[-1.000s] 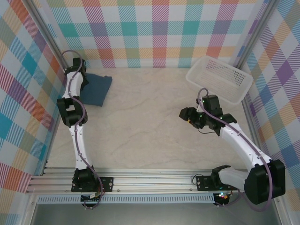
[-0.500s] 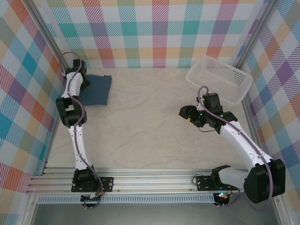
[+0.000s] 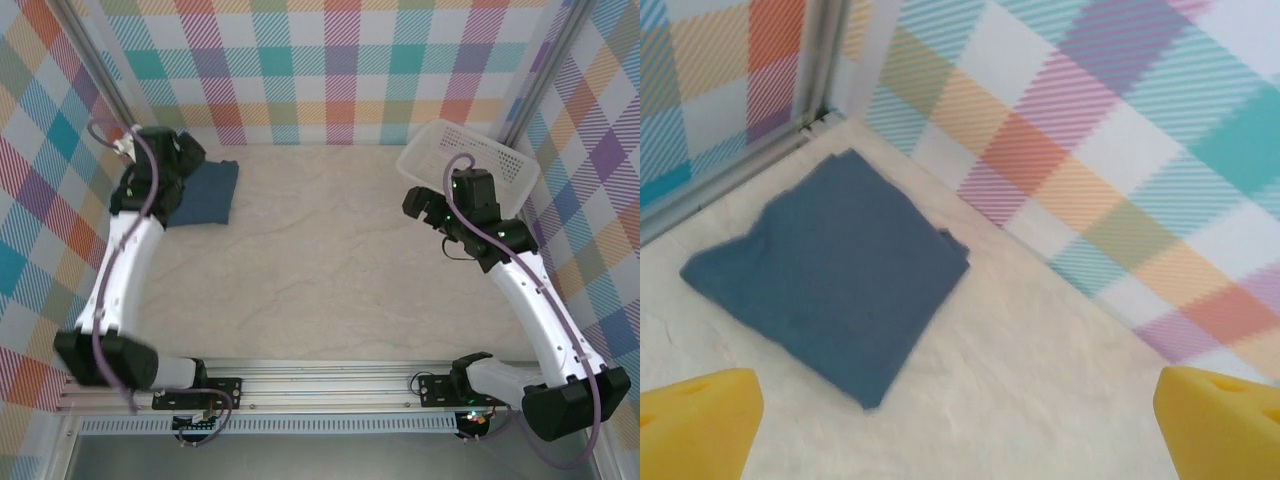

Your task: Fold and stack the t-shirts

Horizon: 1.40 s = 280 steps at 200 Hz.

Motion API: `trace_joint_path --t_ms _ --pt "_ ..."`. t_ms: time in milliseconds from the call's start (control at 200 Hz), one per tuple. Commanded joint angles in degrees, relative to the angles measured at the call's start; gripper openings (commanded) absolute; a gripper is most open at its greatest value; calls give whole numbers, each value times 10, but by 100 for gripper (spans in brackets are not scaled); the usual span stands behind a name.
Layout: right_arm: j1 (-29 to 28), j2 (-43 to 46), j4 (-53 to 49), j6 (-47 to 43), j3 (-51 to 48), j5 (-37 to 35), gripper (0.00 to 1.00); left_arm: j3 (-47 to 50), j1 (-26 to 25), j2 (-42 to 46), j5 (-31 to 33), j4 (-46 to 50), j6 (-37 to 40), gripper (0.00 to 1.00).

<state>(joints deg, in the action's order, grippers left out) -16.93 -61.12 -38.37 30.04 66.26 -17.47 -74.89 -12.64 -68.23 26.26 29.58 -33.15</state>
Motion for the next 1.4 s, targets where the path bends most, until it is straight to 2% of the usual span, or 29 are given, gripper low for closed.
trace_joint_path --t_ms 0,60,115,195,260,315,395,455,500,555,700,765,815,855,905,955,995,1055,1160,1205,1250,1295,1345,1395 --pt "8 64 99 -115 -129 -133 100 152 -81 70 190 -1 4 100" --pt "8 110 191 -159 -221 -161 100 236 -84 118 183 -8 33 100" --pt "9 130 252 -198 -289 -188 100 302 -84 146 173 -16 105 100" --pt "21 119 283 -225 -346 -196 100 380 -84 180 160 -51 175 100" --pt "41 93 316 -222 -380 -168 100 454 -84 217 152 -125 208 100" --pt "54 64 366 -223 -406 -138 100 517 -83 240 131 -248 251 100" --pt "68 8 458 -235 -434 -103 100 579 -72 217 112 -370 273 100" --pt "80 -37 526 -245 -444 -71 100 586 -58 161 103 -412 273 100" --pt "86 -64 541 -257 -431 -49 100 583 -45 127 87 -444 282 100" --pt "94 -94 598 -270 -428 -29 100 588 -26 88 64 -518 295 100" --pt "129 -177 736 -267 -415 36 100 570 50 -21 1 -646 287 100" --pt "136 -212 757 -280 -394 54 100 558 74 -63 -13 -687 272 100" --pt "149 -235 755 -272 -384 78 100 548 82 -98 -30 -722 279 100" --pt "155 -249 792 -267 -396 85 100 538 86 -126 -45 -733 276 100" --pt "159 -241 791 -267 -403 96 100 539 86 -161 -58 -771 286 100" --pt "159 -241 825 -269 -421 103 100 526 83 -157 -68 -735 289 100" --pt "160 -244 865 -270 -443 104 100 535 82 -163 -66 -762 294 100" --pt "159 -275 988 -265 -486 85 100 542 78 -160 -69 -769 299 100" --pt "159 -268 936 -262 -467 80 100 539 77 -188 -101 -777 310 100" --pt "158 -265 893 -264 -448 85 100 546 79 -234 -90 -870 319 100" --pt "156 -270 895 -267 -445 84 100 515 77 -202 -93 -745 307 100" --pt "157 -267 887 -265 -444 85 100 530 72 -227 -83 -824 320 100" --pt "157 -269 891 -267 -443 84 100 517 73 -207 -86 -762 310 100" --pt "156 -269 887 -266 -442 84 100 523 73 -217 -83 -794 315 100"
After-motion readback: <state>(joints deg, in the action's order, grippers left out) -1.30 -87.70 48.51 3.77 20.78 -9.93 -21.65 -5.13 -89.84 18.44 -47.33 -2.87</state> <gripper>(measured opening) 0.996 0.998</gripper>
